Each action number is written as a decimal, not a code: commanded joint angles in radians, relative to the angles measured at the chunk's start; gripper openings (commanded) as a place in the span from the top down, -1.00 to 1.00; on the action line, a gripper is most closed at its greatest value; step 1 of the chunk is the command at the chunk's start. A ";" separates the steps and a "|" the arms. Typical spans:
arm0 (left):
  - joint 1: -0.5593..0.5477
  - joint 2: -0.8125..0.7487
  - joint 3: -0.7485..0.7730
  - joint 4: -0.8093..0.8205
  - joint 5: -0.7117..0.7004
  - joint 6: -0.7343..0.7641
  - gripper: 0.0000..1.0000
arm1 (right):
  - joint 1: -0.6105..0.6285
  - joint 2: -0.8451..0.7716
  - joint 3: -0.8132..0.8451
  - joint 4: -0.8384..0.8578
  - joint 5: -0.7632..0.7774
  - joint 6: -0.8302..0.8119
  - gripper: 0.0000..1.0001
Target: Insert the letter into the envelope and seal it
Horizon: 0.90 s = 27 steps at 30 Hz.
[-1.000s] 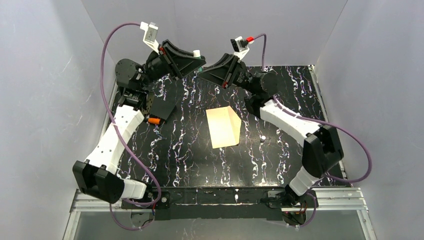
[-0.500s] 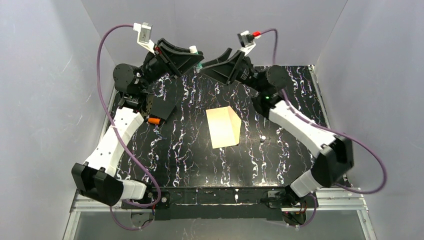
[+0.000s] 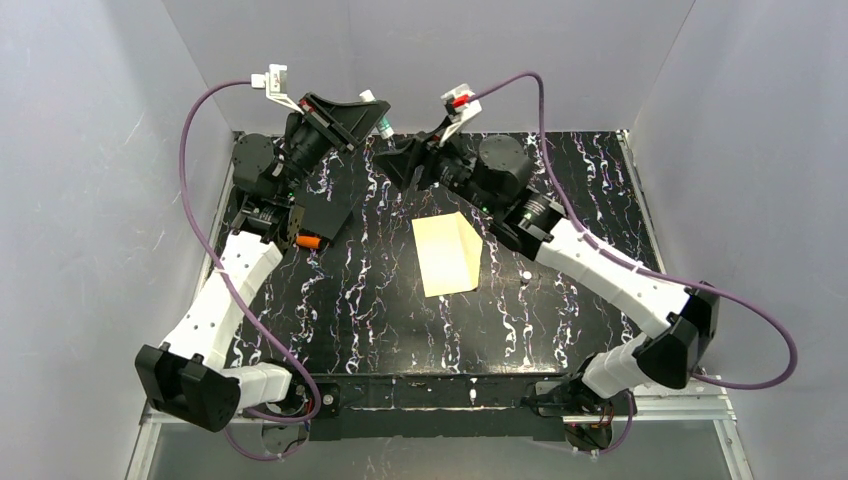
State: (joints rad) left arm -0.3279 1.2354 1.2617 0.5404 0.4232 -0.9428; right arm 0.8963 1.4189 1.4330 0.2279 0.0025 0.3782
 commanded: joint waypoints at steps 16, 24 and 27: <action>-0.004 -0.072 -0.057 0.001 0.025 0.022 1.00 | 0.006 0.024 0.132 -0.056 0.042 -0.046 -0.38; -0.005 -0.077 -0.069 0.001 0.022 0.022 1.00 | 0.006 0.024 0.153 -0.052 0.029 -0.027 -0.28; -0.003 -0.078 -0.069 0.001 0.024 0.022 1.00 | 0.006 0.026 0.155 -0.050 0.027 -0.013 -0.26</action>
State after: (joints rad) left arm -0.3294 1.1938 1.2011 0.5190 0.4335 -0.9348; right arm 0.8997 1.4723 1.5208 0.1101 0.0376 0.3428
